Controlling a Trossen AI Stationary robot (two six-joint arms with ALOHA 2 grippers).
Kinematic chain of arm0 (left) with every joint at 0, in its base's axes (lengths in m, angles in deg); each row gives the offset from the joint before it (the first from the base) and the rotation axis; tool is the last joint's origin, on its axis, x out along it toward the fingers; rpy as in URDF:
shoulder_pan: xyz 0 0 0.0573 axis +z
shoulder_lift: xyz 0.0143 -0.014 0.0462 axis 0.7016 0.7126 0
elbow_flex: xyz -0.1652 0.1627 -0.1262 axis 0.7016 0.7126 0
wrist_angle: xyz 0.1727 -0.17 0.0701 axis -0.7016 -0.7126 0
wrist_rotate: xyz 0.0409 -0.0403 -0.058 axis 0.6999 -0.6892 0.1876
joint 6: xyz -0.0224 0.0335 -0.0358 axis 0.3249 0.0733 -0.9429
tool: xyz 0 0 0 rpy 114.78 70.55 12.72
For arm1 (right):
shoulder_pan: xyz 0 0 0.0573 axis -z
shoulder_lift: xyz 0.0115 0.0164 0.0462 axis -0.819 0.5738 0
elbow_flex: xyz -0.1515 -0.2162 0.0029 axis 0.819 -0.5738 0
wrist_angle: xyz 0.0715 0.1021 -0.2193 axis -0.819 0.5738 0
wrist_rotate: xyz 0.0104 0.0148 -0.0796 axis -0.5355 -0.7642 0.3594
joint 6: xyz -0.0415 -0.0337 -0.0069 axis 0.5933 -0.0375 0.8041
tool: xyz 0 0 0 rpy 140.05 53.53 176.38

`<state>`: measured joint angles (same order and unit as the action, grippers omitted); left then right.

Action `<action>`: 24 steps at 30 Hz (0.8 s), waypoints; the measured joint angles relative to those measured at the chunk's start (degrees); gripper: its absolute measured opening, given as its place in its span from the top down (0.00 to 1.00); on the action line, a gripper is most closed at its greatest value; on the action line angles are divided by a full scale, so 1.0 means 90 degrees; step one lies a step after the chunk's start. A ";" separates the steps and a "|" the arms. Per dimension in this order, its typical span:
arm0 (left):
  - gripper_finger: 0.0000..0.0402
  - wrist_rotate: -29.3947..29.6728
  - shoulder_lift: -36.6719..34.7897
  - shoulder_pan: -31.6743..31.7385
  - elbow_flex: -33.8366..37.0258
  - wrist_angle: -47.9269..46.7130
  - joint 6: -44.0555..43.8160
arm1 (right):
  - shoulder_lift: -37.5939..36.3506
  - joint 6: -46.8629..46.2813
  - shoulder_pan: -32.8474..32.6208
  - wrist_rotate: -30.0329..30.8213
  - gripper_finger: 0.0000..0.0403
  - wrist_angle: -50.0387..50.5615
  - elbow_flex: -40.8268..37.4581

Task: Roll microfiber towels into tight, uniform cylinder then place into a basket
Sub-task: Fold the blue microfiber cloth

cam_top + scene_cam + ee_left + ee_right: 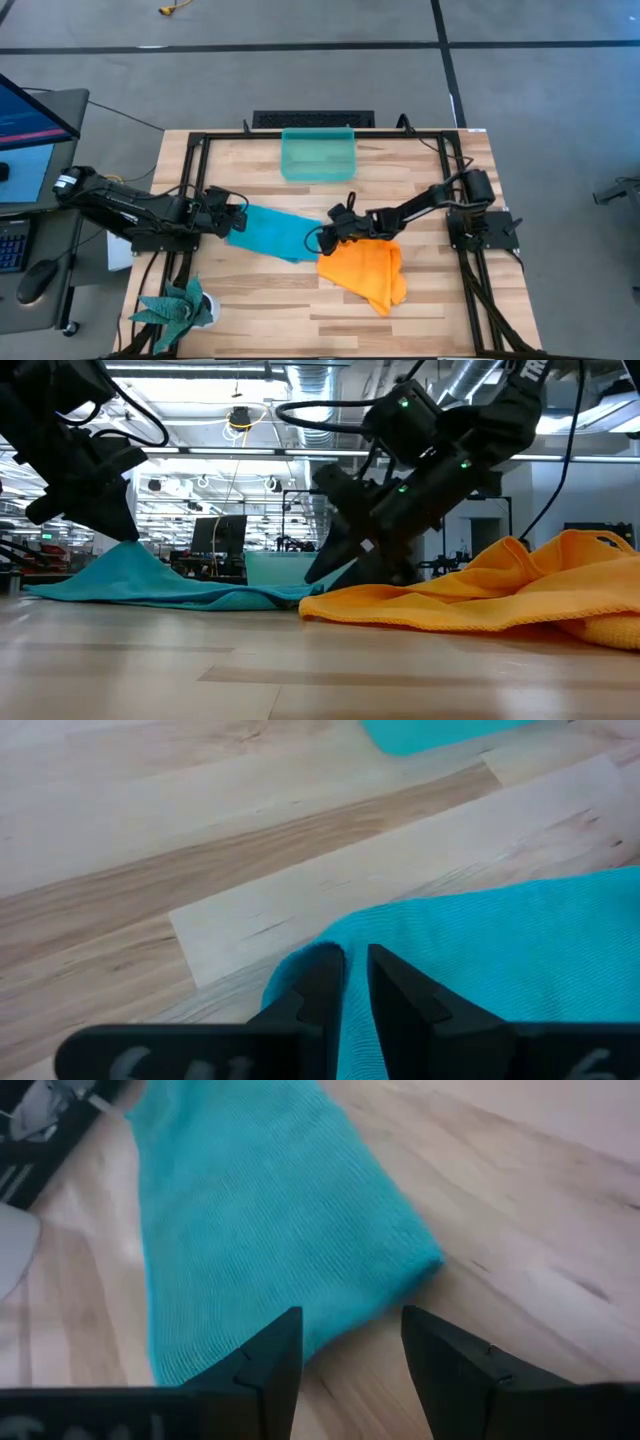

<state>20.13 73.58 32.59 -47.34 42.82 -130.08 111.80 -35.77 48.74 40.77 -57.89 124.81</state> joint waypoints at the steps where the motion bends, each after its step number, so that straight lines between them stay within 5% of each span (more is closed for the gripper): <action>1: 0.89 0.0000 0.0000 0.0000 0.0000 0.0000 0.0000 | 0.0026 0.0001 0.0007 0.0004 0.52 0.0028 0.0008; 24: 0.89 0.0001 0.0000 0.0001 0.0000 0.0000 0.0002 | 0.0002 0.0015 0.0295 -0.0308 0.59 -0.0489 0.0047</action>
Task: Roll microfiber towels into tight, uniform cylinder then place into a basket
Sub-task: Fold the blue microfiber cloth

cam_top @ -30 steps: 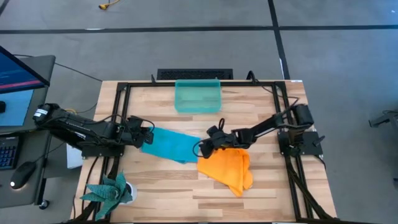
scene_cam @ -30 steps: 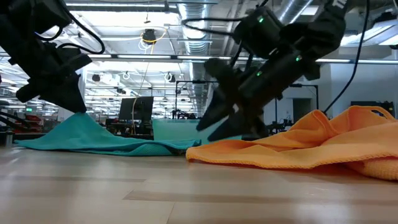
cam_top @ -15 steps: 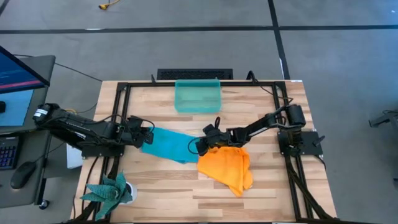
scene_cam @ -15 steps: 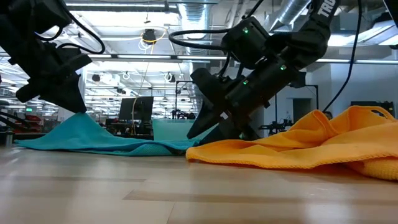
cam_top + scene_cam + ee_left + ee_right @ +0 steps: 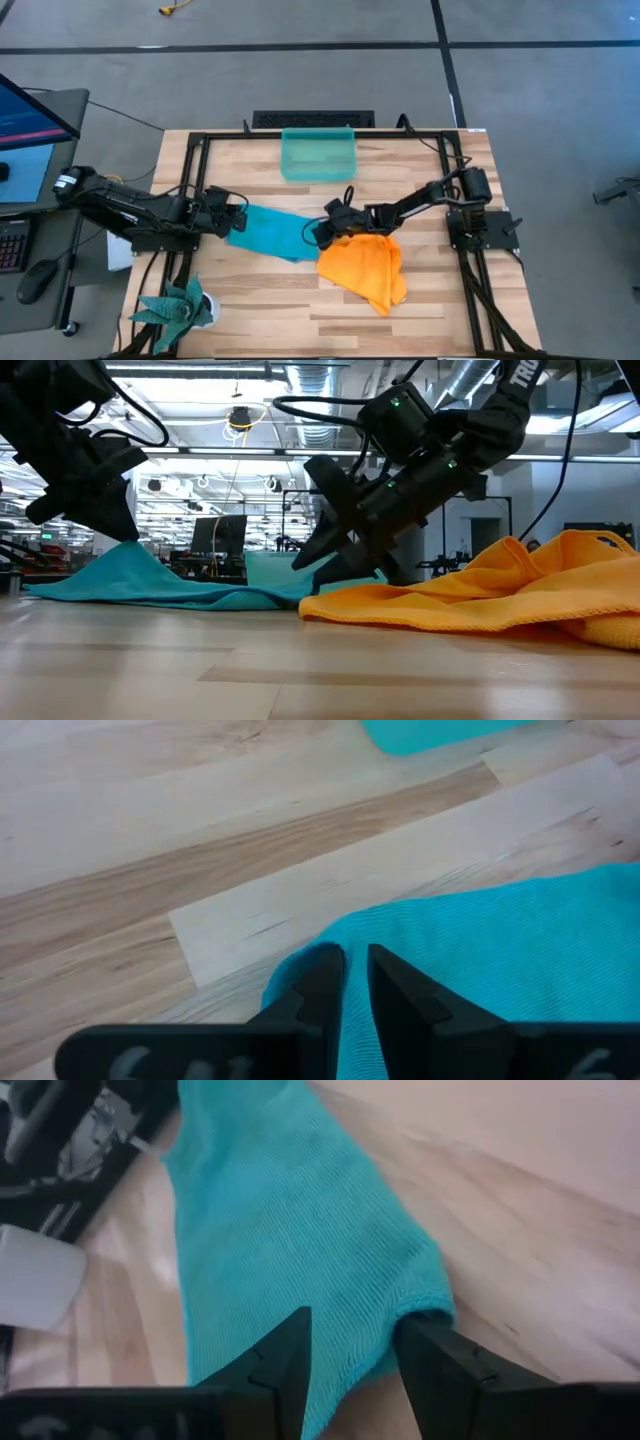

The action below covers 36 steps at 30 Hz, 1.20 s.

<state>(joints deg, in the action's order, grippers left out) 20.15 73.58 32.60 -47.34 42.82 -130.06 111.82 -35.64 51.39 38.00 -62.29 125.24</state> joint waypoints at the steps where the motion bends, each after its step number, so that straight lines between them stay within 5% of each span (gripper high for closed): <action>1: 0.89 0.0001 0.0000 0.0001 0.0000 0.0000 0.0000 | 0.0000 0.0002 0.0006 0.0004 0.60 0.0000 0.0000; 13: 0.89 0.0001 0.0000 0.0000 0.0000 0.0001 0.0119 | 0.0158 -0.0126 0.0048 0.0246 0.68 0.0130 -0.0002; 24: 0.89 0.0025 0.0000 0.0000 0.0000 0.0010 0.0480 | 0.0240 0.0314 0.0048 0.0352 0.97 0.0126 0.0002; 36: 0.99 0.0116 -0.0002 -0.0001 0.0000 0.0188 0.0818 | 0.0166 0.0945 -0.0144 0.0340 0.98 -0.0007 0.0000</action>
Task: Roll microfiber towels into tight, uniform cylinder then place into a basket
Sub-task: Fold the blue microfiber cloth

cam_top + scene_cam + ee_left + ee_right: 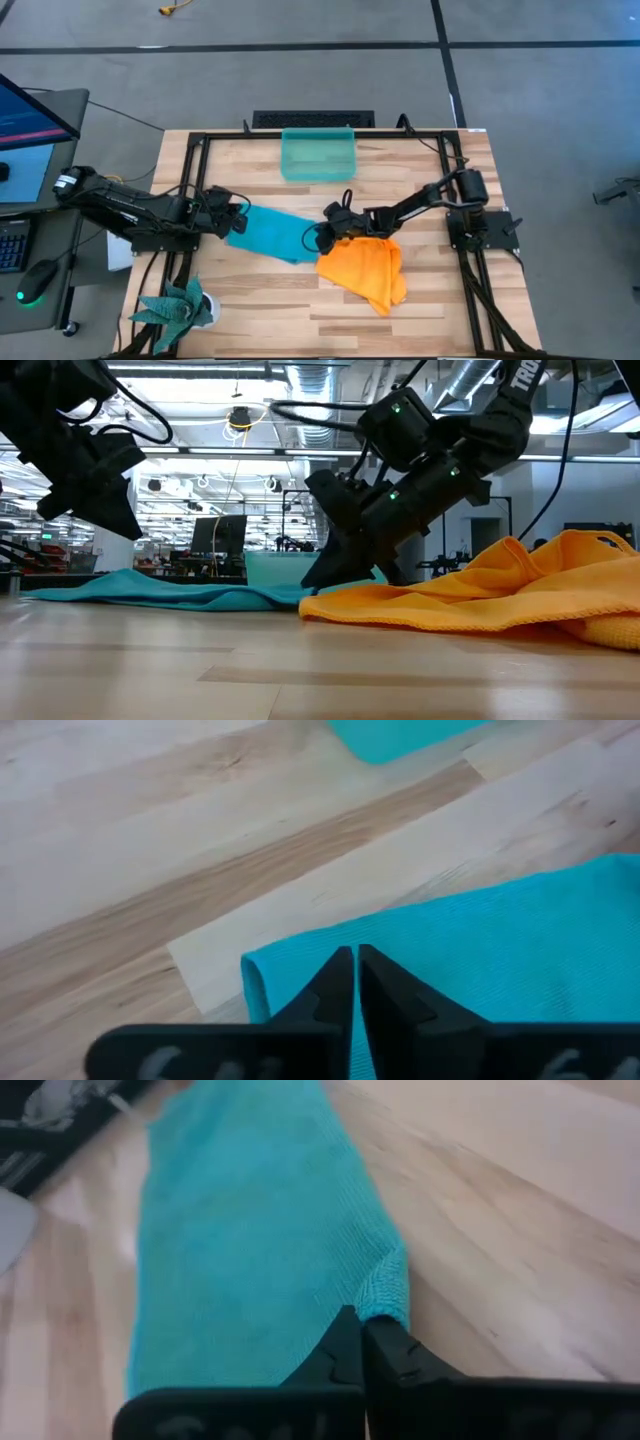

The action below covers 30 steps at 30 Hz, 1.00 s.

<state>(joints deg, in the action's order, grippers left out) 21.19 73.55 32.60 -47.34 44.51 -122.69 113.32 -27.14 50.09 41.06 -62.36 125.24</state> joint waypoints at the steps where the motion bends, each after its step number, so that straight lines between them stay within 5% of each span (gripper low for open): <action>1: 0.99 -0.0026 0.0002 0.0002 0.0000 0.0020 0.0000 | -0.0005 0.0000 -0.0016 0.0001 0.98 -0.0006 0.0000; 10: 0.91 0.0036 0.0002 0.0002 0.0000 0.0060 -0.0215 | -0.0003 0.0010 -0.0031 0.0000 0.98 0.0135 -0.0002; 19: 0.76 -0.0007 0.0002 0.0002 0.0150 -0.0595 -0.1663 | -0.0003 0.0117 -0.0041 0.0002 0.96 0.0155 -0.0002; 30: 0.72 -0.0109 0.0000 0.0009 0.0792 0.0214 -0.2063 | -0.0003 0.0168 -0.0065 0.0000 0.97 0.0155 -0.0002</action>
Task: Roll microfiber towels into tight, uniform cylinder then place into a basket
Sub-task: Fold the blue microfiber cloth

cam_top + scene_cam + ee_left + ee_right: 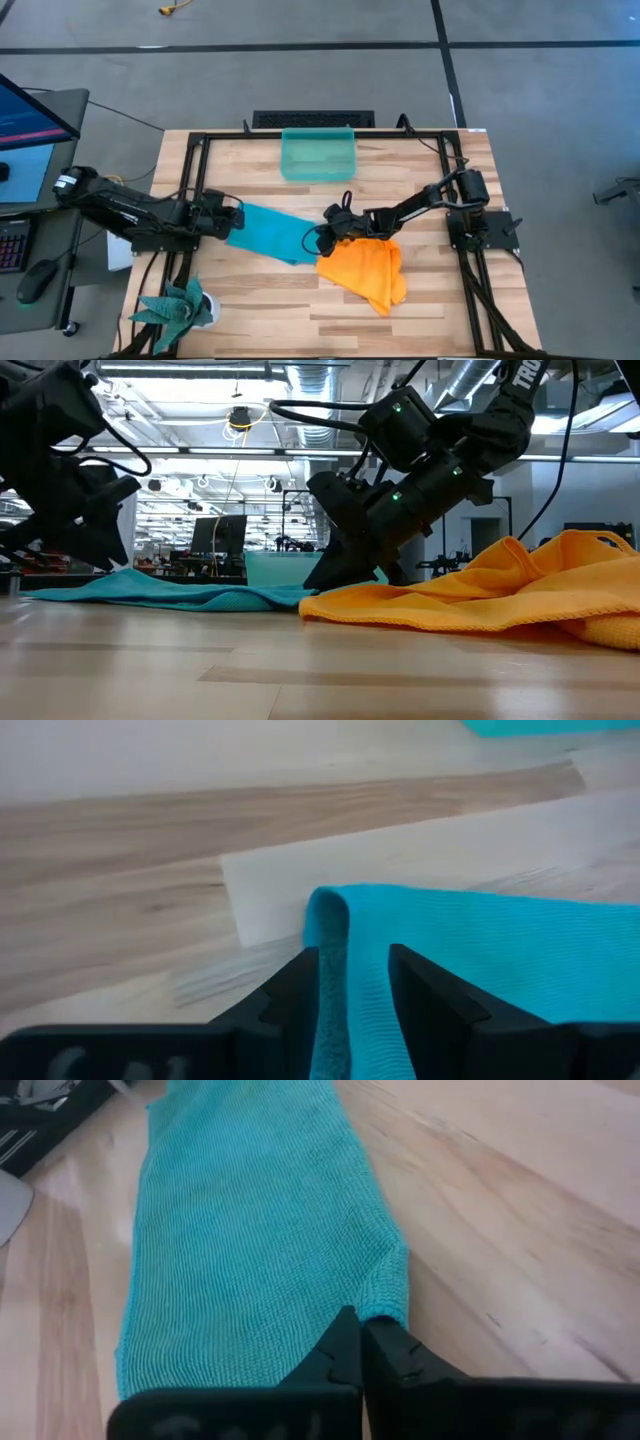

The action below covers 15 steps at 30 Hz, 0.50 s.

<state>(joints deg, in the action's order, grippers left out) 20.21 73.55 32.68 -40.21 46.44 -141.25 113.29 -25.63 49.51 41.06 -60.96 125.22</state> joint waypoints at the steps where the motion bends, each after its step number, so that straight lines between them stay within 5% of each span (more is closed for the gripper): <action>1: 0.72 -0.0023 0.0000 0.0000 0.0063 0.0182 0.0029 | 0.0000 -0.0002 0.0000 0.0000 0.96 0.0000 0.0000; 10: 0.72 -0.0175 0.0000 0.0239 0.0497 0.0785 0.0105 | 0.0000 0.0000 0.0003 0.0000 0.98 -0.0002 0.0000; 15: 0.72 -0.0341 0.0002 0.0472 0.0628 0.1825 0.1007 | 0.0000 0.0000 0.0002 0.0000 0.97 -0.0002 0.0000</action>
<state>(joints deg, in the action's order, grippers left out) 17.14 73.57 36.93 -34.55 62.87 -132.19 113.29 -25.63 49.53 41.06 -60.98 125.22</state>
